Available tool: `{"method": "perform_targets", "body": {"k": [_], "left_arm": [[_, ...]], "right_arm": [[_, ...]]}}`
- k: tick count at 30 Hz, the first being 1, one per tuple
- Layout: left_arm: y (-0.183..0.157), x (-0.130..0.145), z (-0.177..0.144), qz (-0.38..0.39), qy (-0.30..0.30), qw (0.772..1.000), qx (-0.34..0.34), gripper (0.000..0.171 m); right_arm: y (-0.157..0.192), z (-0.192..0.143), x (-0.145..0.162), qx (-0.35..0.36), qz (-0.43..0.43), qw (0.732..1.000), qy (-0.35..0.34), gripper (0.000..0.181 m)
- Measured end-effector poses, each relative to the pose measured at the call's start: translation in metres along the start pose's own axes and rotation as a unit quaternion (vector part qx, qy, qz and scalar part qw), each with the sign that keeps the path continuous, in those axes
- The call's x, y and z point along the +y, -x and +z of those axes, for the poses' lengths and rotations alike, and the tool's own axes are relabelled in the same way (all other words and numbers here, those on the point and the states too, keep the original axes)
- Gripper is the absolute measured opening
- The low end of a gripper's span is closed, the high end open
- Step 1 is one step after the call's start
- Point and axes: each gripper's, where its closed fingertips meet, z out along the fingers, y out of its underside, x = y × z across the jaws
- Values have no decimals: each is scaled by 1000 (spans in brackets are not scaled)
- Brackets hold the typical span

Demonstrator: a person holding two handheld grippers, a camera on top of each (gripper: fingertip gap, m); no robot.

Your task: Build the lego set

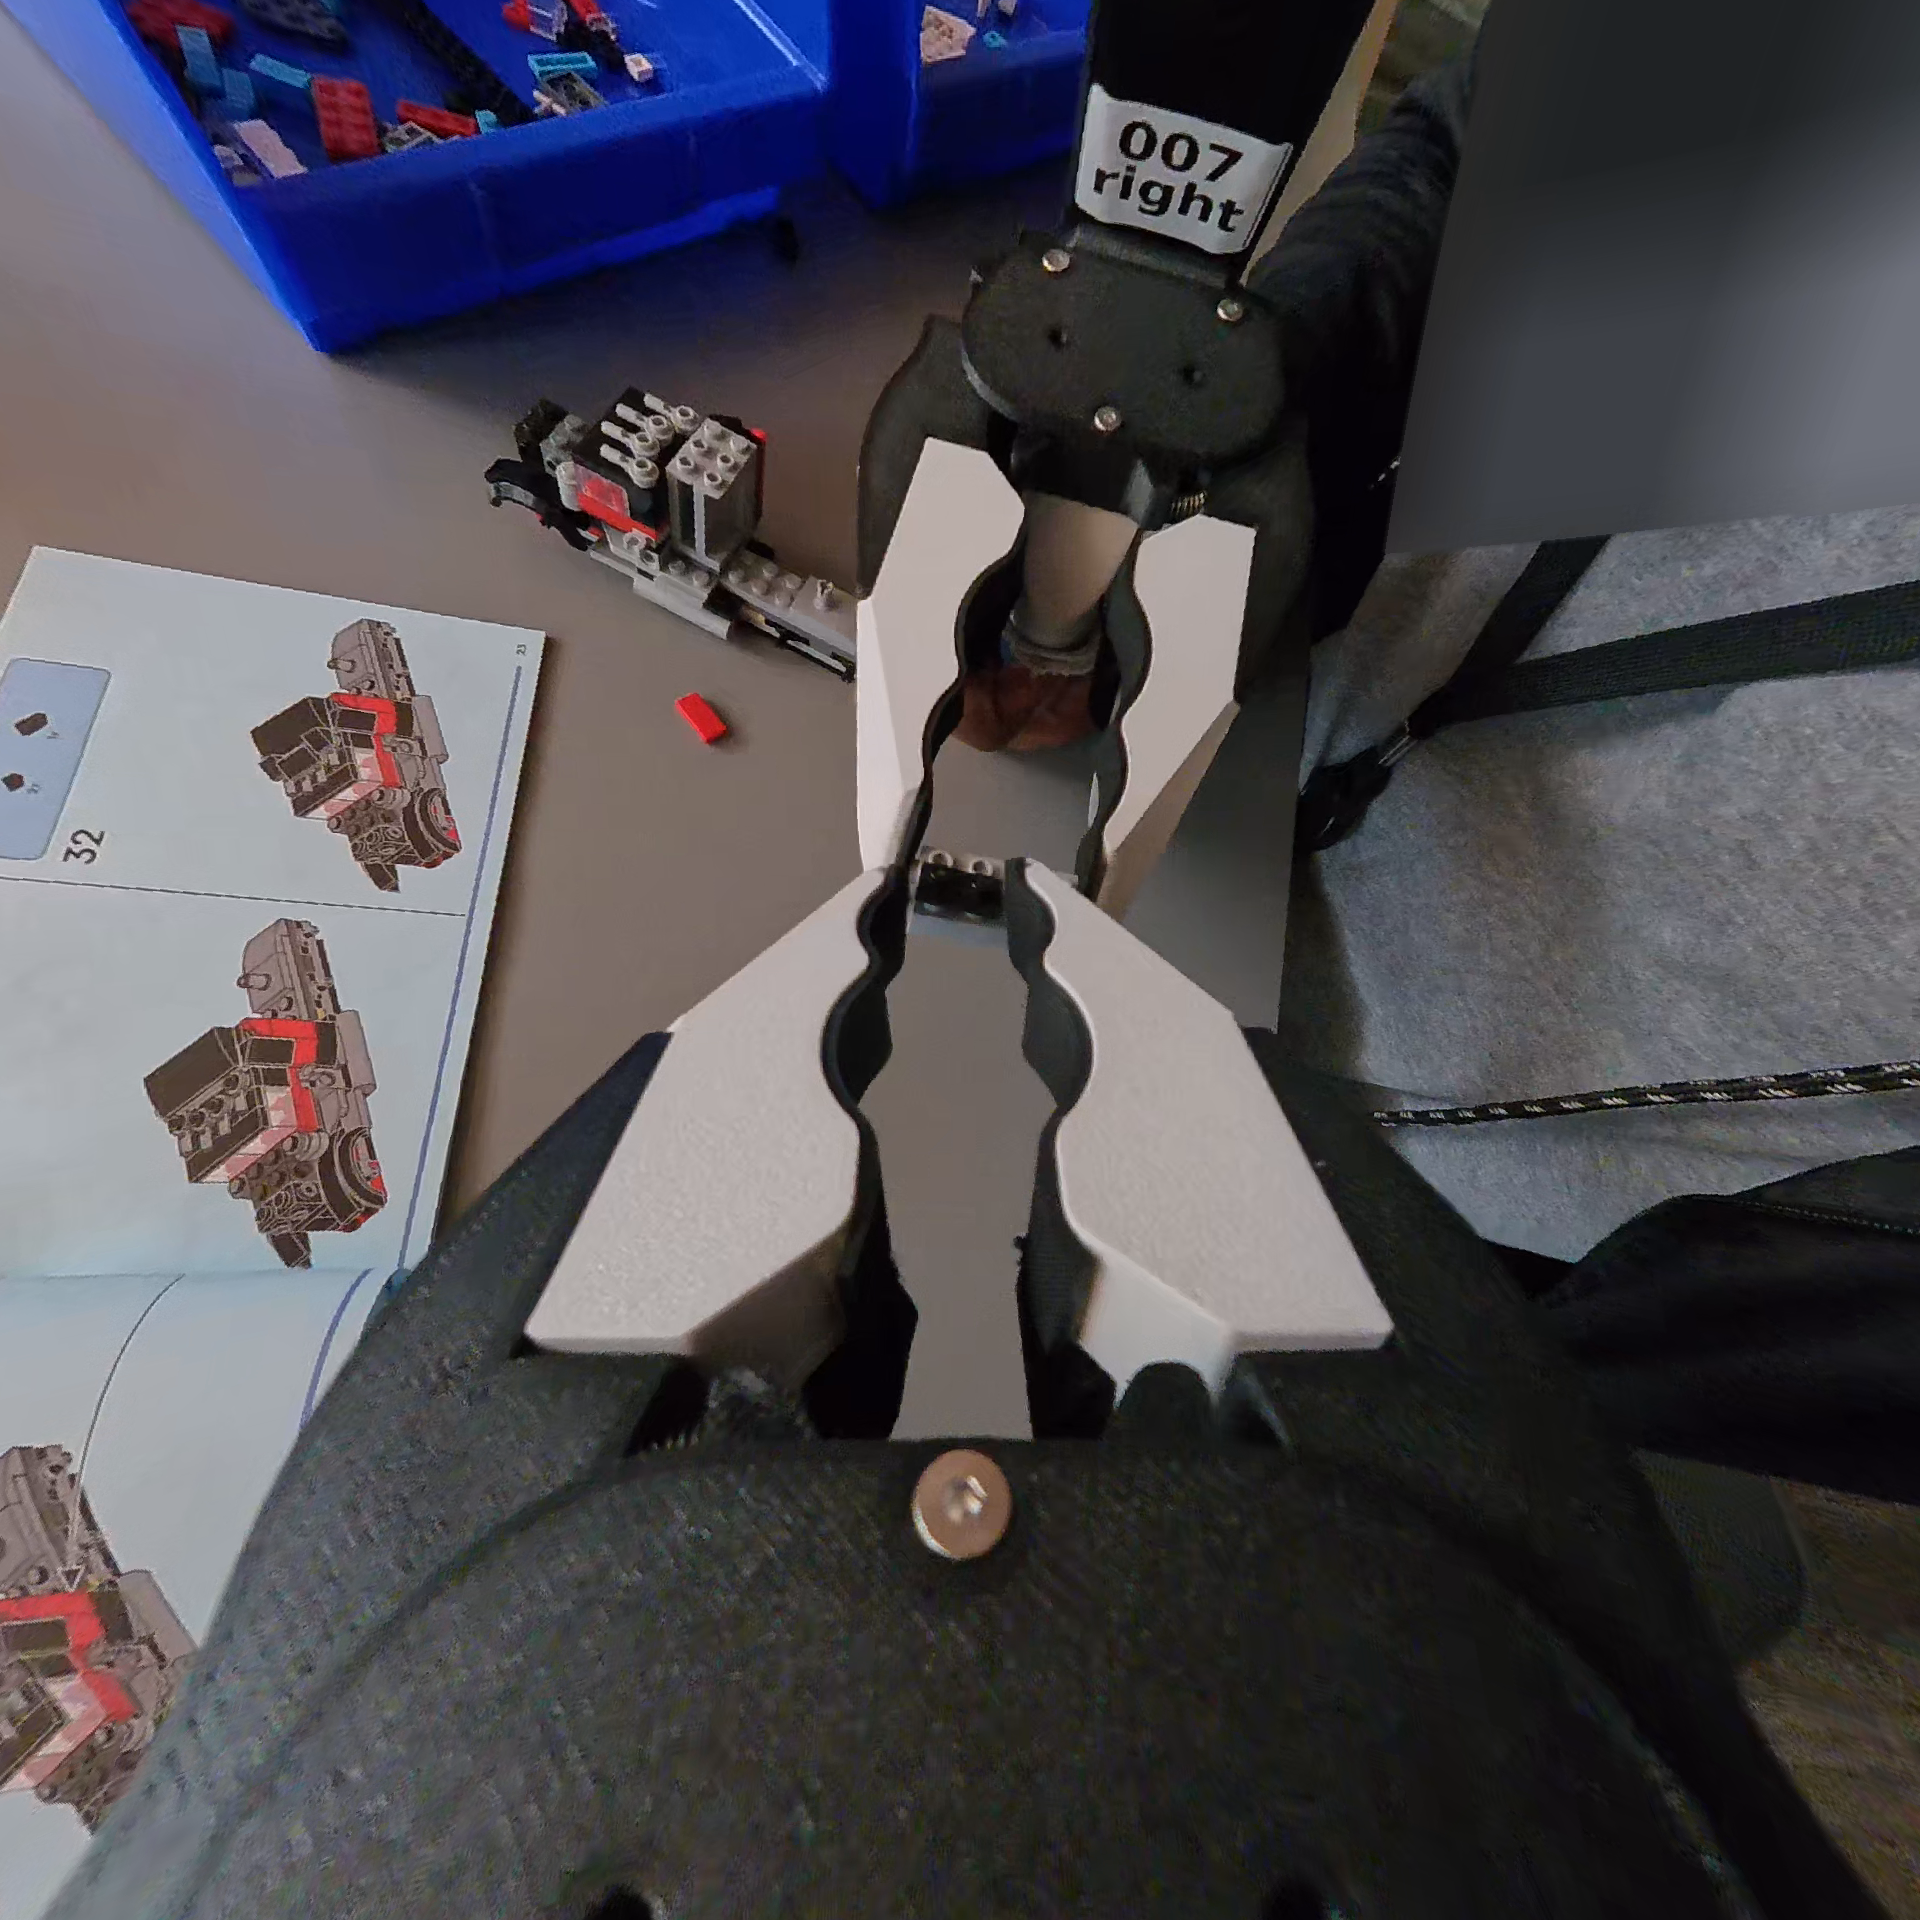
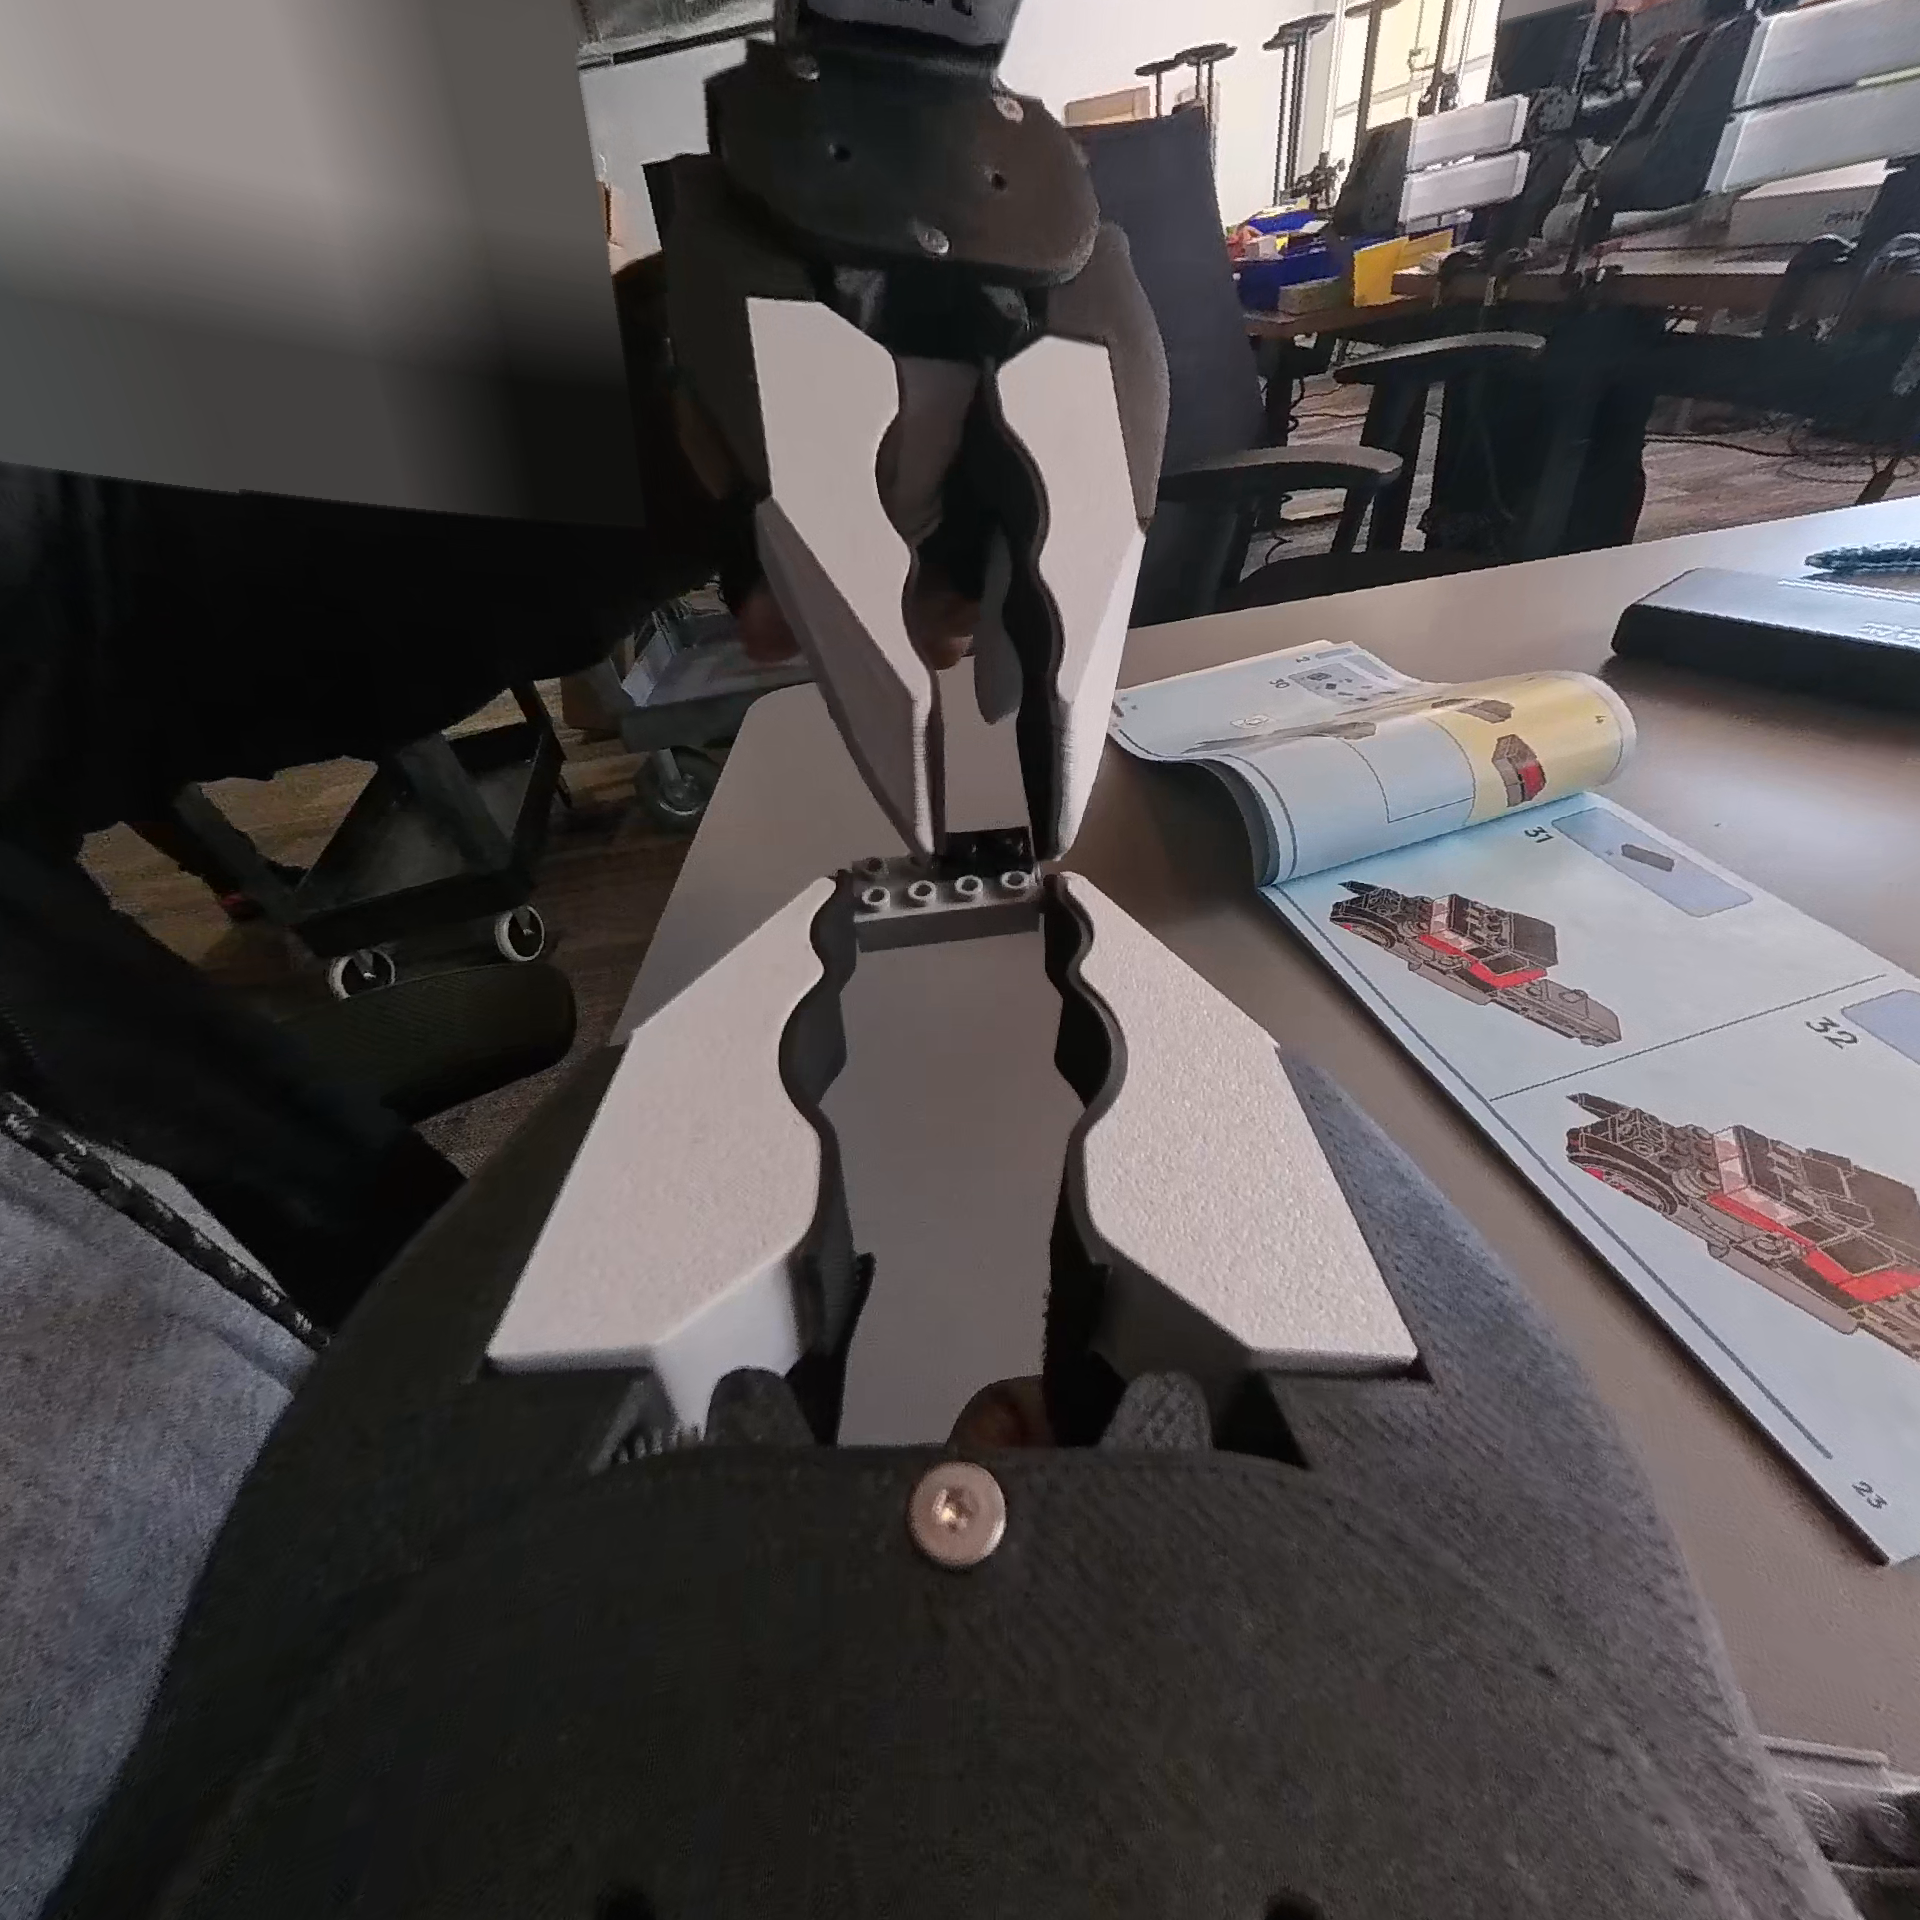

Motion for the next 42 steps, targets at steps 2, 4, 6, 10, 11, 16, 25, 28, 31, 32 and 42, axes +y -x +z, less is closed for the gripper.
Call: {"method": "perform_targets", "body": {"k": [2,4,6,10,11,16,25,28,31,32,42], "left_arm": [[-1,-1,0,-1,-4,1000,2,20],[0,-1,0,-5,-11,1000,2,21],[-1,-4,-3,-17,-29,999,3,22],[8,-12,-16,-136,-109,984,-27,30],[13,-11,-19,-192,-133,972,-39,33],[16,-1,-21,-452,-302,839,14,39],[4,4,-2,-495,-331,803,37,40],[4,4,0,-496,-328,803,36,34],[3,5,2,-497,-336,799,45,27],[3,5,2,-496,-340,797,49,24],[-1,3,-1,-493,-405,764,99,15]], "right_arm": [[0,0,0,0,1,1000,-1,37],[0,-1,0,0,3,1000,-1,37],[0,-1,0,1,3,1000,-2,37],[-1,-1,0,6,-3,1000,-1,37],[-2,-2,0,8,-6,1000,-1,37],[-5,-3,0,18,-16,1000,0,37],[1,2,4,28,-61,998,15,37],[1,2,5,32,-71,997,18,37],[0,2,4,33,-71,997,17,37],[0,2,4,33,-70,997,17,37],[1,2,5,33,-77,996,18,37]]}}
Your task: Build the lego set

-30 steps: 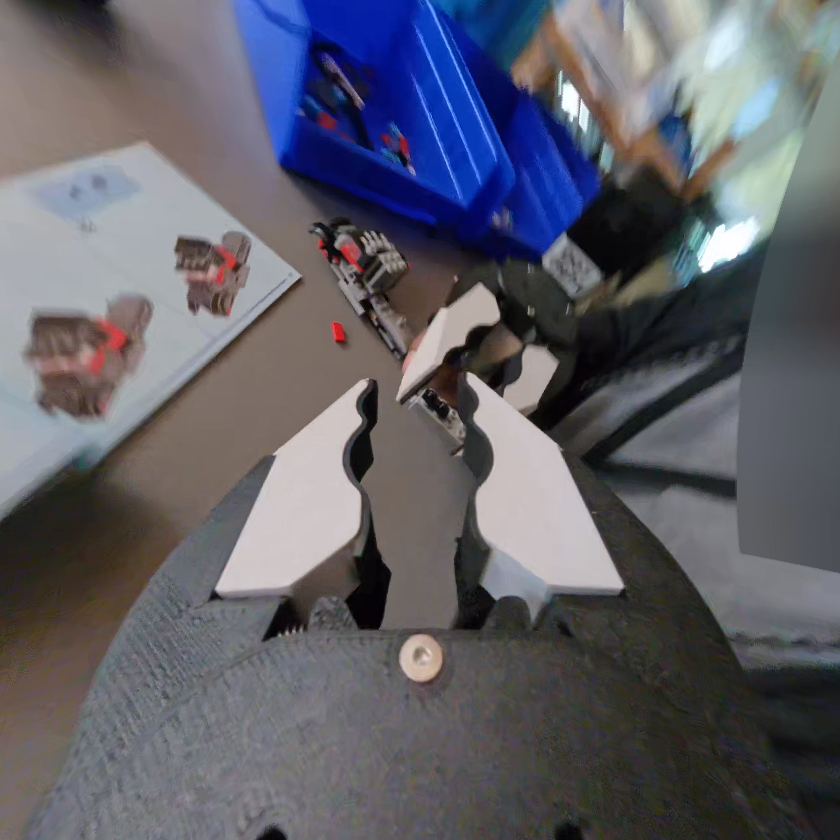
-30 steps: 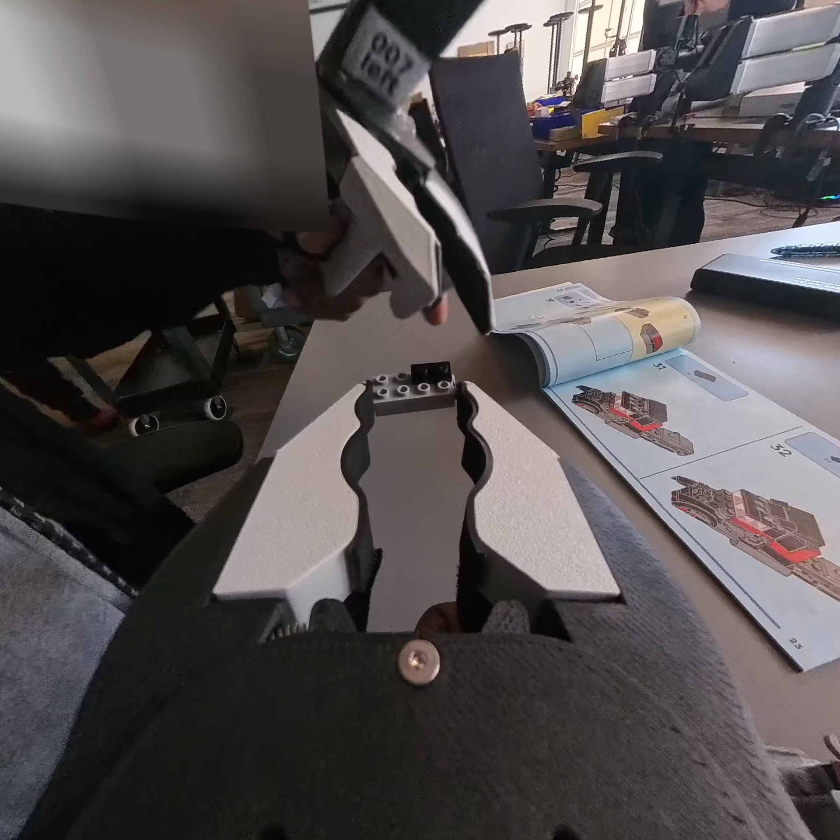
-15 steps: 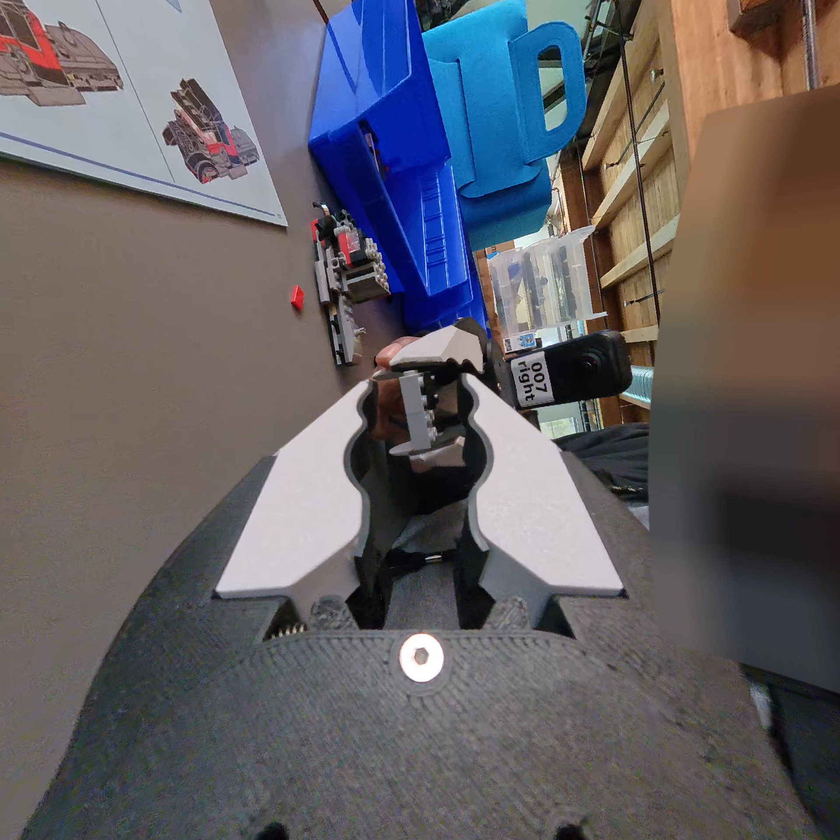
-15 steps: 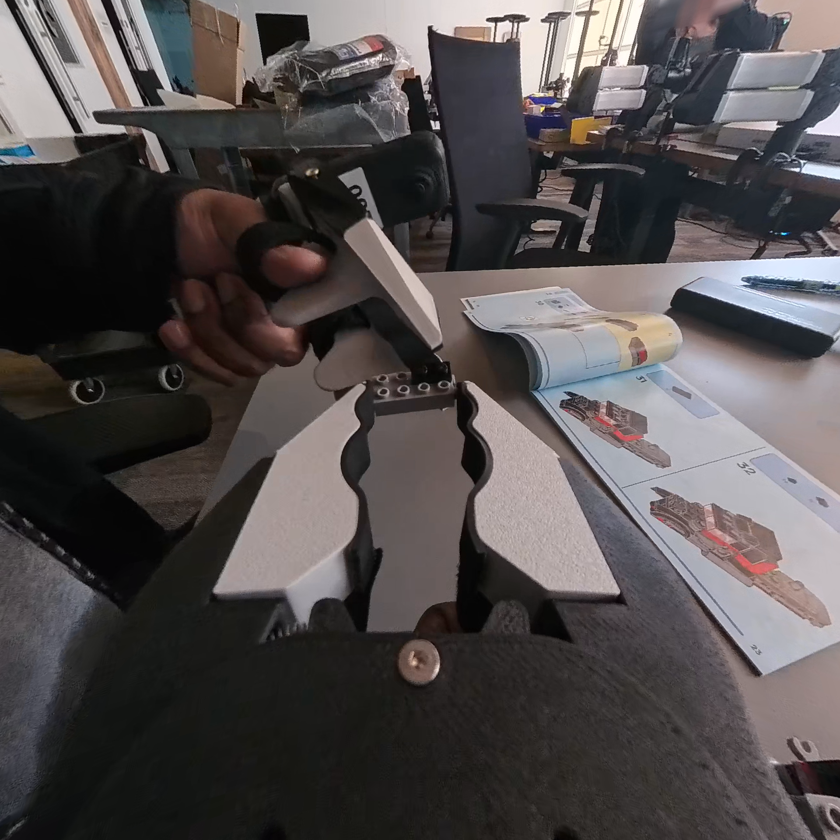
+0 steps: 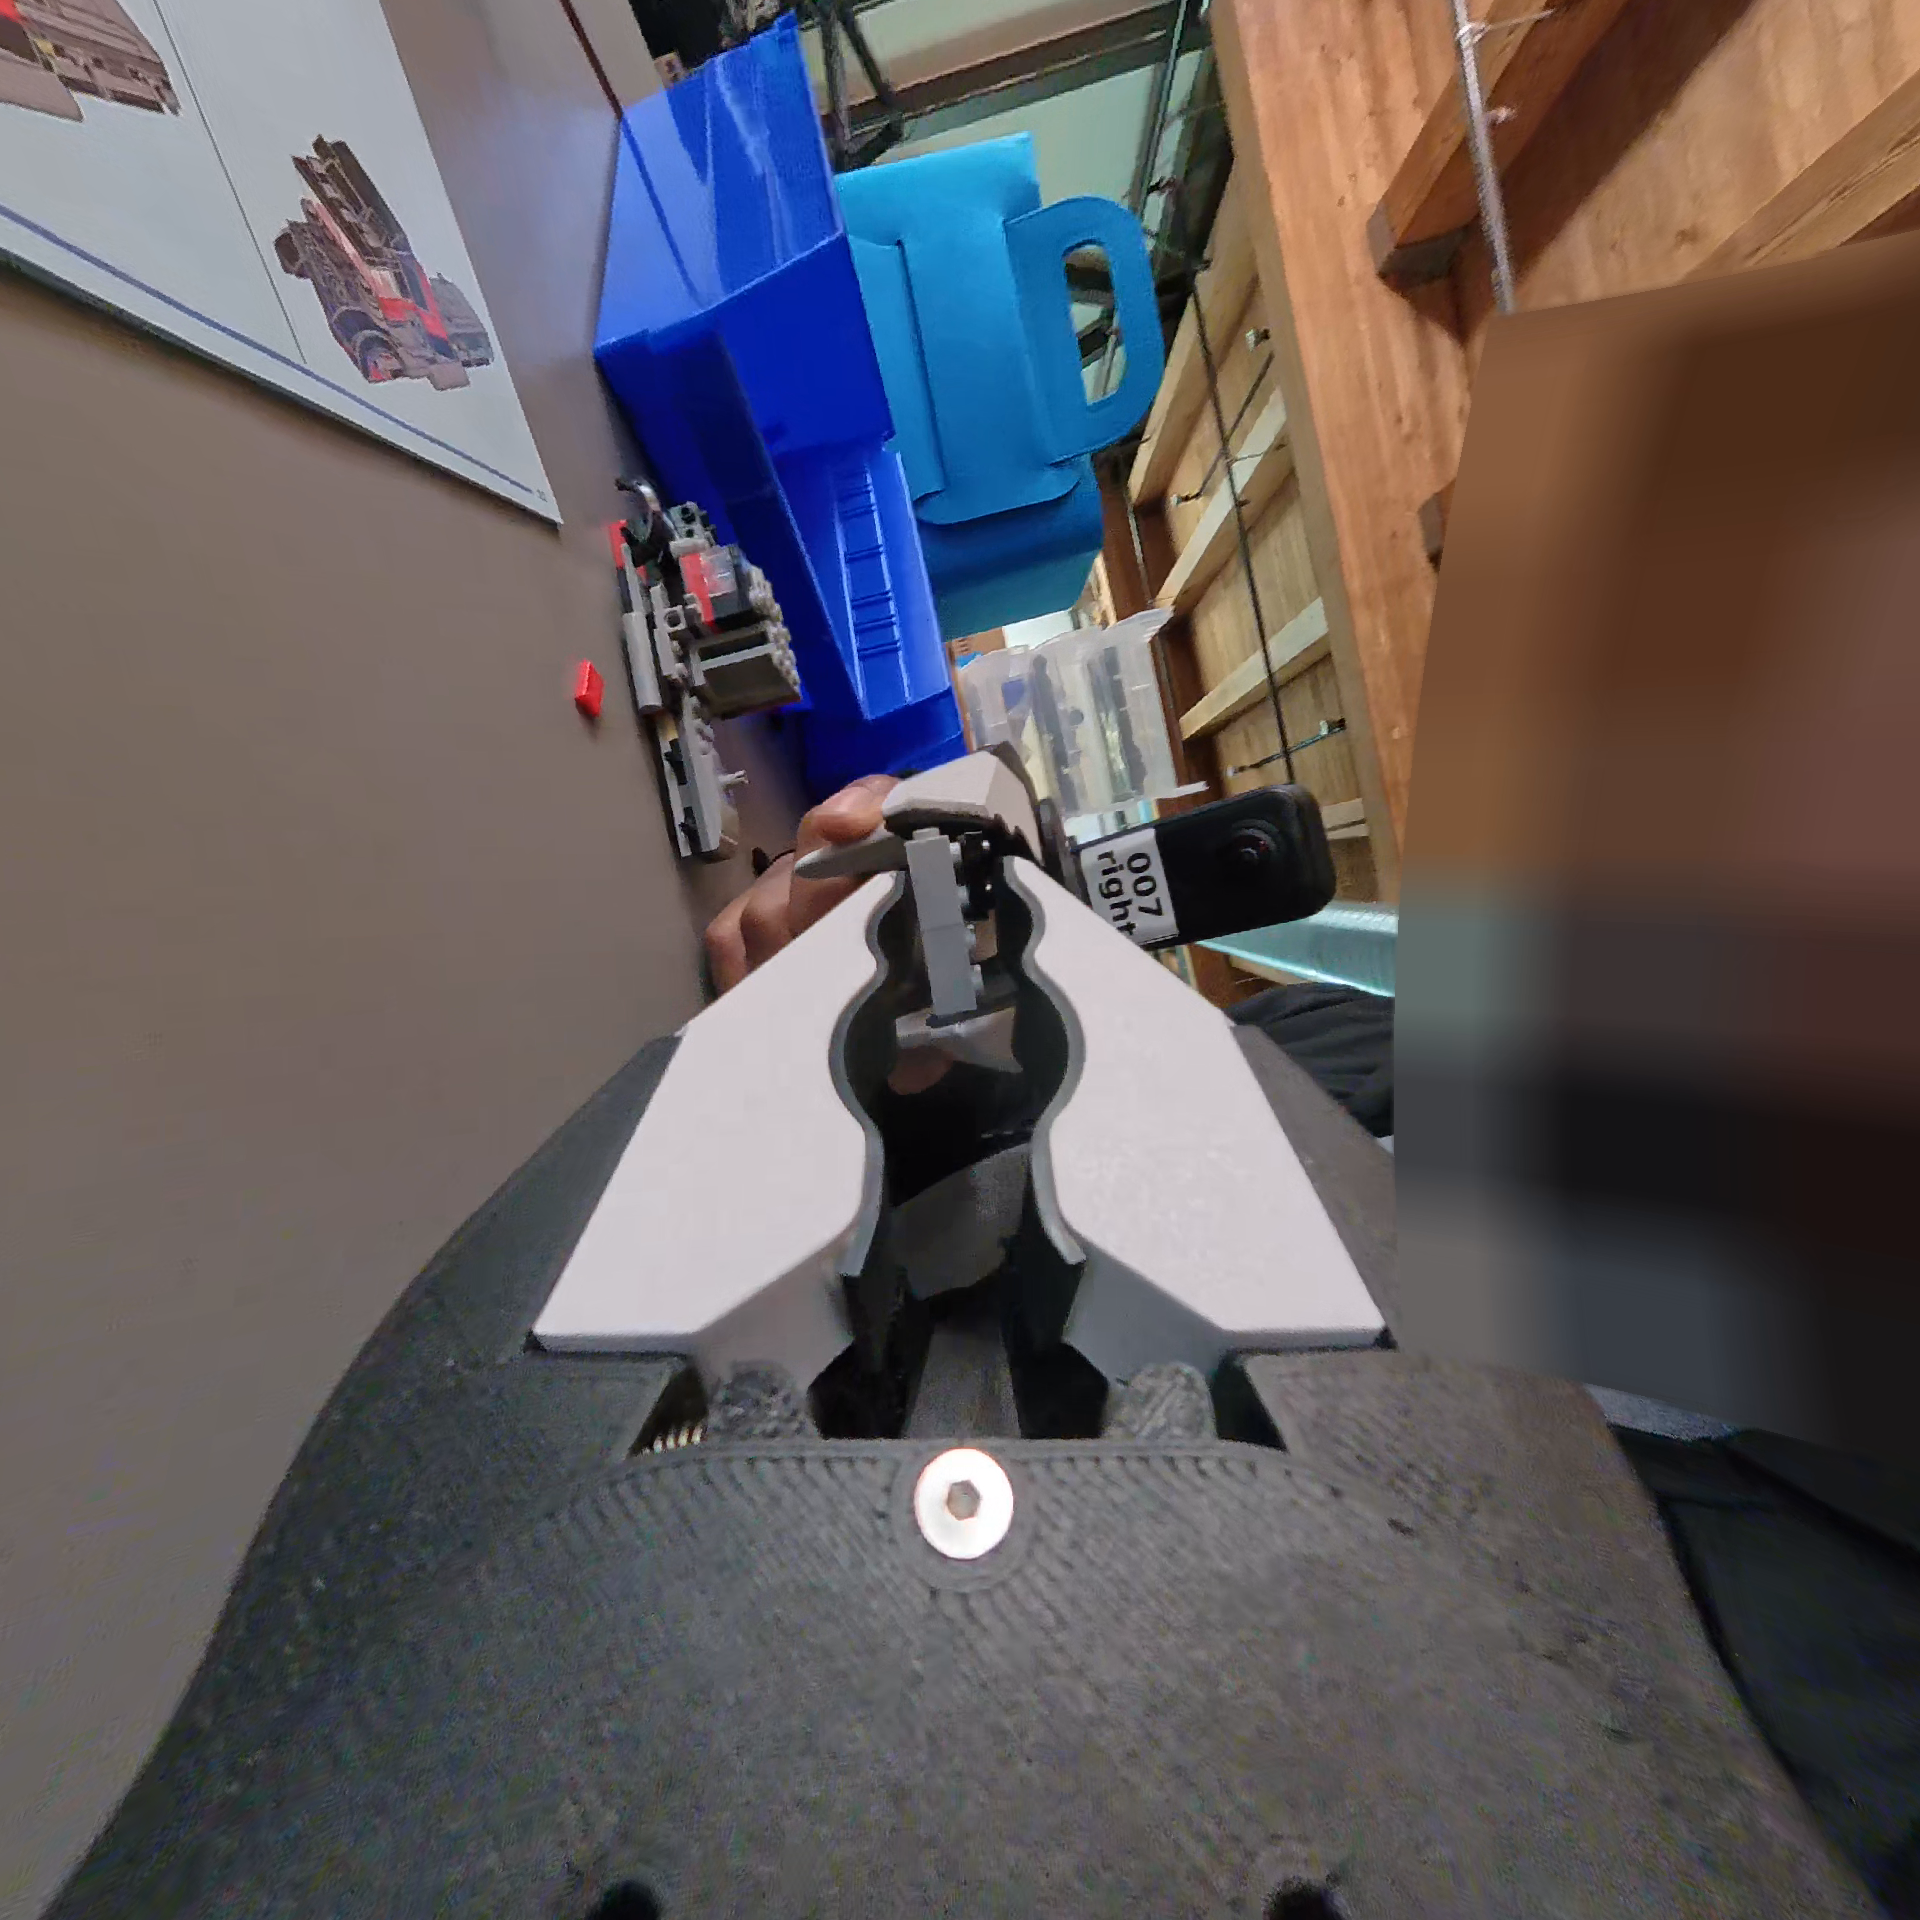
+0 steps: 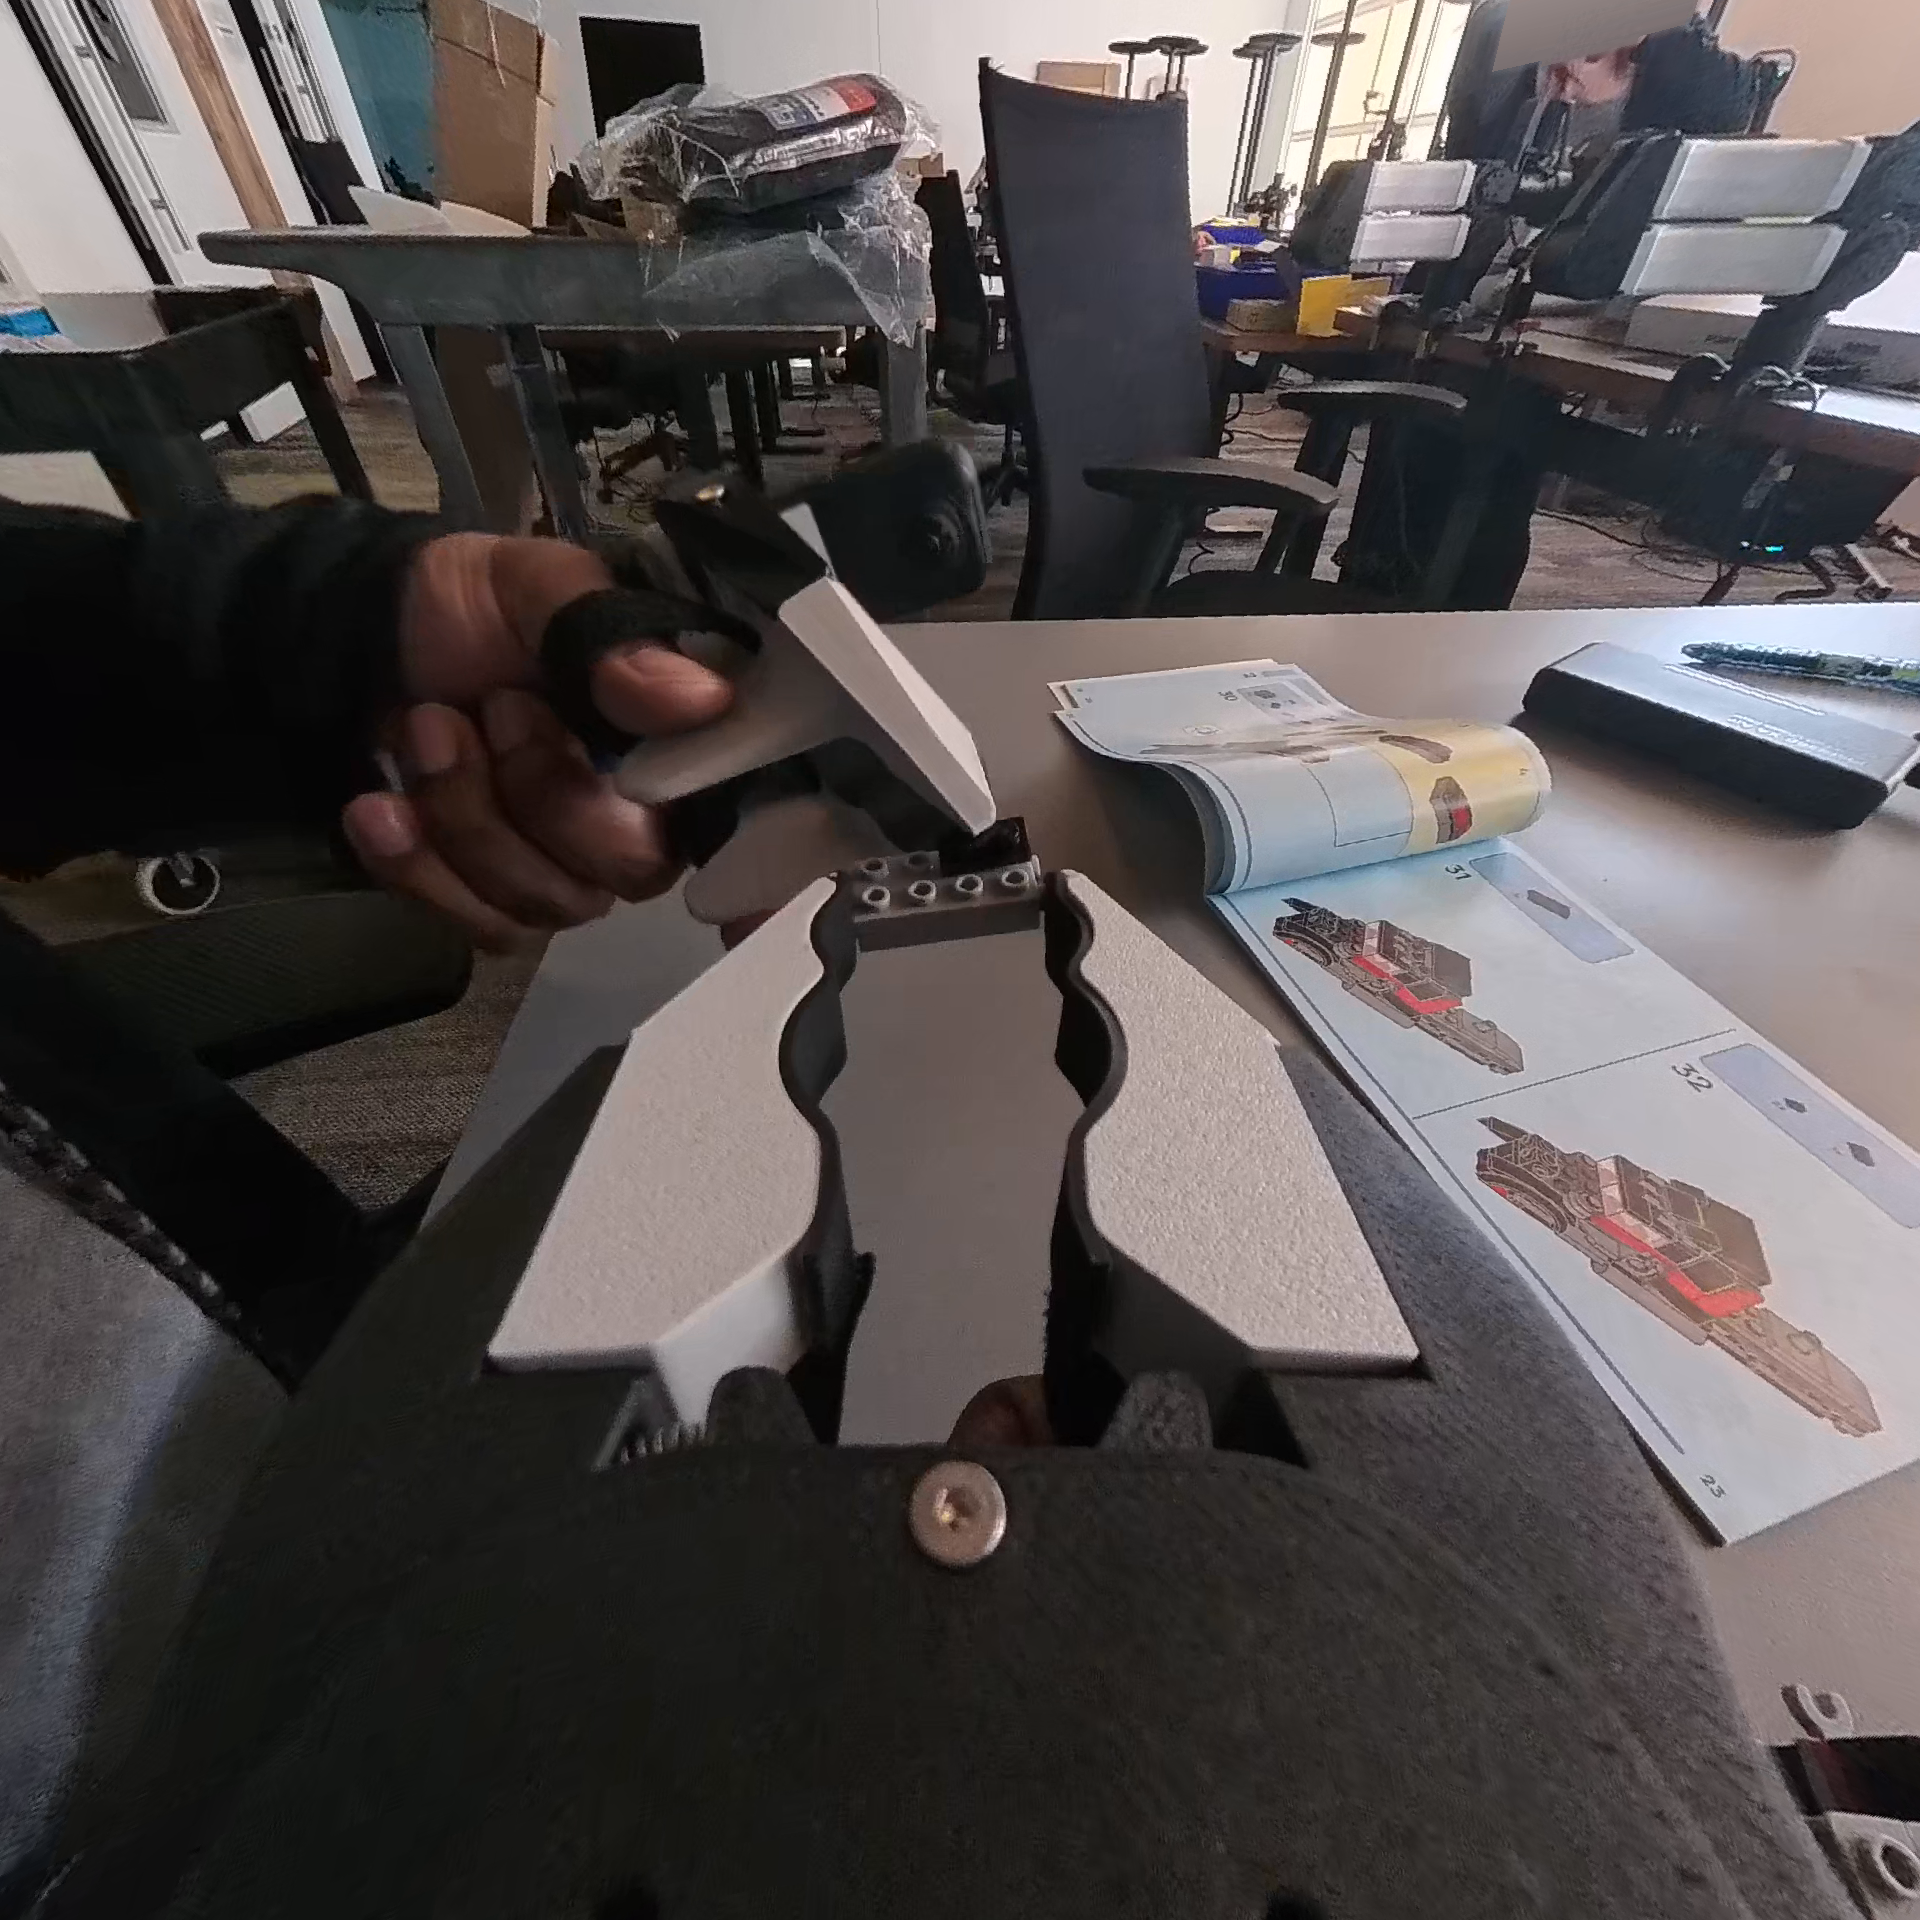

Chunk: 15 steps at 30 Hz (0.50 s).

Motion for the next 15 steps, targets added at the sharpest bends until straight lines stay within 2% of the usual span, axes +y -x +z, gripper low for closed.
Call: {"method": "perform_targets", "body": {"k": [8,15], "left_arm": [[4,-5,-3,-36,-42,996,69,16],[8,-13,-5,-40,-44,995,81,16]], "right_arm": [[-4,5,3,8,-5,1000,12,37],[-10,11,4,5,4,1000,22,37]]}}
